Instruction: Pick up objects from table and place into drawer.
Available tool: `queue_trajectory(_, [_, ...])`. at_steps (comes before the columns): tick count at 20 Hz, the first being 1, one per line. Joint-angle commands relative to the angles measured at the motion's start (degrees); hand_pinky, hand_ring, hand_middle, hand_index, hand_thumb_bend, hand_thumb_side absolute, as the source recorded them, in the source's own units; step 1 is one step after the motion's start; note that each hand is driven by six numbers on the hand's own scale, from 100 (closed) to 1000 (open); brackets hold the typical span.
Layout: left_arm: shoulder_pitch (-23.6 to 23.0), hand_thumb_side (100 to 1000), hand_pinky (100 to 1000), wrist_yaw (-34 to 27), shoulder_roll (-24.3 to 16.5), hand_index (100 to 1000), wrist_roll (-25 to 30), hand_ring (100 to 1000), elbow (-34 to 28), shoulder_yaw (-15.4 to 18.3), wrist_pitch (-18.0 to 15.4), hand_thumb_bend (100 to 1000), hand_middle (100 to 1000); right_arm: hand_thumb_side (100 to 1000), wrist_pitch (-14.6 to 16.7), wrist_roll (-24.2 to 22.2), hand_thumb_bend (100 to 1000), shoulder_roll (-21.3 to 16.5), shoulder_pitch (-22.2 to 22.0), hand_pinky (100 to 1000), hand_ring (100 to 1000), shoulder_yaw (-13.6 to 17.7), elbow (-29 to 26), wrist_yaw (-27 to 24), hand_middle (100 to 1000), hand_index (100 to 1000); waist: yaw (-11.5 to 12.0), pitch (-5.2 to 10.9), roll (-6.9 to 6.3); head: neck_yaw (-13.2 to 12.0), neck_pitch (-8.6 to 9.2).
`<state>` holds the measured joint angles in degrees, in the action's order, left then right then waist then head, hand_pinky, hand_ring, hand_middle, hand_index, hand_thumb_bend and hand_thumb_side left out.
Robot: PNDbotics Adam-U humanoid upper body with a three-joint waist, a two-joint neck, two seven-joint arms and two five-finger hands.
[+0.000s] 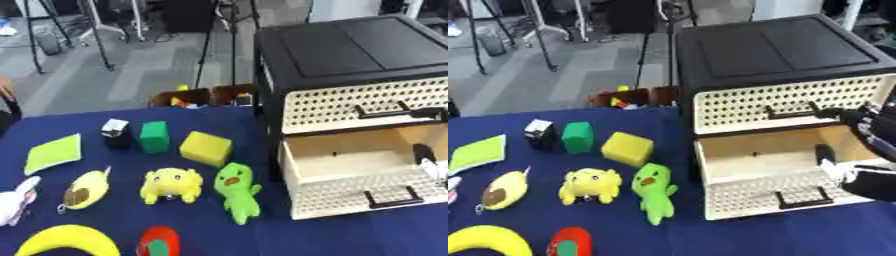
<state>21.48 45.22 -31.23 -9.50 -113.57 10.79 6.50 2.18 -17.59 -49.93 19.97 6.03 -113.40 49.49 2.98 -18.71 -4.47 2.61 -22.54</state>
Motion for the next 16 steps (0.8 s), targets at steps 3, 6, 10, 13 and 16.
queue_trajectory(3, [0.19,948,642,0.13,-1.36,942,-0.10,745,-1.02,0.90,0.27,100,798,635,0.22,0.76,100,-1.93,0.40,100,200,1.17,-1.19,-0.77,162,877,-0.12,1.18,0.24,0.32,-0.11])
queue_trajectory(6, [0.29,946,644,0.13,-1.56,944,-0.30,751,-1.02,0.96,0.42,100,804,642,0.08,5.01,100,-1.89,1.25,133,245,1.91,-1.19,-2.05,208,864,-0.13,1.30,0.12,-0.23,-0.12])
queue_trajectory(10, [0.54,936,672,0.23,-1.92,953,-0.01,802,-1.02,0.72,0.76,100,834,835,0.27,20.00,100,-1.79,3.04,280,415,2.55,-1.19,-6.85,397,825,-0.08,1.47,0.05,-2.19,-0.61])
queue_trajectory(13, [0.76,924,690,0.46,-2.41,954,0.23,827,-1.02,0.26,0.73,100,848,960,1.18,31.72,100,-1.79,4.31,374,515,2.10,-1.19,-10.04,533,834,0.17,1.53,0.11,-4.14,-1.15])
queue_trajectory(16, [0.74,890,701,1.14,-4.12,924,1.46,835,-1.02,-0.44,0.58,149,852,851,2.45,39.85,100,-1.59,5.77,423,557,1.60,-1.19,-12.28,566,831,0.46,1.62,0.12,-4.71,-1.16])
